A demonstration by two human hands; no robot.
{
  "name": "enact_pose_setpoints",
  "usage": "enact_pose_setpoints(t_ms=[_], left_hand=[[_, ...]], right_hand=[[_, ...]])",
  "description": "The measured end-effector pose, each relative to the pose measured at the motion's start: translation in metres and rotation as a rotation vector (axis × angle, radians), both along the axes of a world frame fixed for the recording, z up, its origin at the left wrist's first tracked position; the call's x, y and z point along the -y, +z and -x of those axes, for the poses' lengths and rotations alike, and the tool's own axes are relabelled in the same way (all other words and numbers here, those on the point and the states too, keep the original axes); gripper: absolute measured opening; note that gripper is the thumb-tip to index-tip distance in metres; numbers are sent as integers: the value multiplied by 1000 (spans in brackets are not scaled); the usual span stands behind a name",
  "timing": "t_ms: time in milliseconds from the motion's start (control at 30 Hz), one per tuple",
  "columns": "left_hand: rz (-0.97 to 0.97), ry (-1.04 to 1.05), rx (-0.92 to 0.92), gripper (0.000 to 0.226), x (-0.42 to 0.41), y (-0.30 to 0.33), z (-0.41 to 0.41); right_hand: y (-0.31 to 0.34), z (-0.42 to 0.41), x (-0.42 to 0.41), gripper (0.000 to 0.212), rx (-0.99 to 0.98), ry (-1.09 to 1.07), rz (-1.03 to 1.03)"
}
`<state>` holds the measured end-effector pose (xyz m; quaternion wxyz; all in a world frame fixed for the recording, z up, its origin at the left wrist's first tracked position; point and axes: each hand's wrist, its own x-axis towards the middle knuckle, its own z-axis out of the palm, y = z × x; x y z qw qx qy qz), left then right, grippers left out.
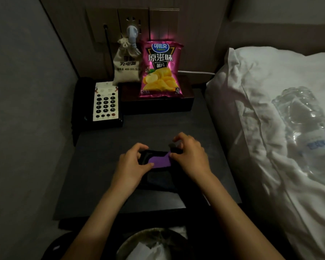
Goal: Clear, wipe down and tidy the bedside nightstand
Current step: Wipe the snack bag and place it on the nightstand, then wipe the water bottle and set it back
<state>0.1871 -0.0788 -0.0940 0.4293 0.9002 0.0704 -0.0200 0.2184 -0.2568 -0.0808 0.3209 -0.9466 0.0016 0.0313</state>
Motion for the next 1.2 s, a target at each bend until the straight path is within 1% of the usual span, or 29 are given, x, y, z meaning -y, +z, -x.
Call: enact_pose_setpoints(t_ms=[33, 133, 200, 267, 333, 467, 533, 567, 600, 633, 700, 733, 767, 800, 900, 1000, 1033, 1100, 1167, 1200], left_hand=[[-87, -1, 19, 44, 1, 0, 6], [-363, -37, 76, 55, 5, 2, 20], [-427, -44, 133, 66, 8, 5, 29], [-395, -64, 193, 70, 12, 8, 39], [-337, -107, 249, 67, 21, 11, 50], [-226, -233, 349, 57, 49, 22, 66], [-173, -307, 371, 54, 67, 32, 68], [-148, -347, 376, 53, 77, 38, 68], [-122, -384, 376, 52, 87, 43, 68], [-94, -417, 376, 51, 97, 49, 67], [-48, -476, 379, 50, 113, 57, 65], [-32, -498, 383, 51, 119, 60, 64], [-17, -513, 387, 52, 123, 62, 63], [-2, -520, 392, 54, 125, 63, 62], [24, -507, 402, 67, 120, 63, 57], [25, -463, 429, 83, 105, 64, 53], [-8, -446, 464, 88, 98, 65, 52], [-144, -413, 564, 99, 85, 68, 48], [-341, -387, 643, 109, 73, 72, 42], [-433, -382, 664, 111, 67, 73, 39]], right_hand=[[-1, 4, 2, 33, 21, -1, 52], [0, 16, 9, 29, 35, -17, 25], [4, 27, 12, 30, 41, -14, 23], [13, 40, 21, 32, 91, -25, 29], [28, 53, 39, 33, 206, -67, 79], [75, 69, 90, 34, 496, -248, 288], [98, 70, 116, 40, 565, -363, 375], [108, 69, 128, 44, 551, -420, 421], [116, 66, 139, 49, 496, -470, 462], [122, 63, 149, 54, 406, -506, 485], [127, 57, 161, 60, 186, -536, 444], [127, 55, 165, 61, 110, -532, 407], [126, 53, 167, 61, 82, -526, 386], [125, 53, 167, 61, 96, -522, 381], [126, 54, 163, 61, 267, -510, 373], [124, 58, 152, 60, 399, -452, 296], [123, 60, 145, 62, 418, -398, 280], [124, 63, 126, 69, 427, -246, 221], [126, 64, 102, 77, 381, -56, 162], [127, 63, 88, 84, 320, 46, 145]])
